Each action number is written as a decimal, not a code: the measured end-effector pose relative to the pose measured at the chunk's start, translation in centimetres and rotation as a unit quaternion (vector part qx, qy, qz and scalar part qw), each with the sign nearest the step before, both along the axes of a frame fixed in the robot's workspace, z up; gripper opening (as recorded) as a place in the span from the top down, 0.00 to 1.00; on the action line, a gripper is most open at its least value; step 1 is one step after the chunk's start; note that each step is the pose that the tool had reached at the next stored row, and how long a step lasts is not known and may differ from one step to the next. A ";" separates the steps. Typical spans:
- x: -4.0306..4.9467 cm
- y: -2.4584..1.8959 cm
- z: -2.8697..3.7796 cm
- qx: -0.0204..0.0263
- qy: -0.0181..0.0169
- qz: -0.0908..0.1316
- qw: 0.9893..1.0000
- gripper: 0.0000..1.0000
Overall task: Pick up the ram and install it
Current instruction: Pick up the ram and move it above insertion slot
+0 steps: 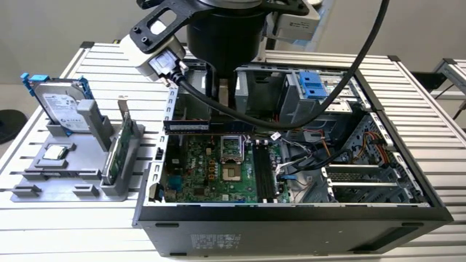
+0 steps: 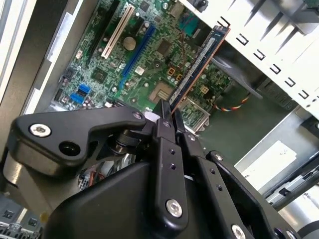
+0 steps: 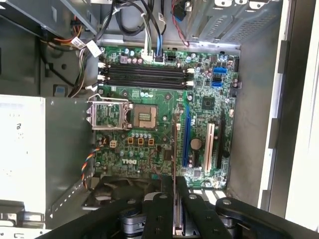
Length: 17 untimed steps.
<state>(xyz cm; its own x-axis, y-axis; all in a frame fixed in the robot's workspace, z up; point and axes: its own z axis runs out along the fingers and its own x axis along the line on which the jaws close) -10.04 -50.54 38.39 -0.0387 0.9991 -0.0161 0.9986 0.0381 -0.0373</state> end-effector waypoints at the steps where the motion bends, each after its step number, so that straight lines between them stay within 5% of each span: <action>1: 0.15 0.00 0.00 0.000 0.000 0.000 1.000 1.00; 17: 2.23 0.00 0.00 0.000 0.001 0.000 1.000 1.00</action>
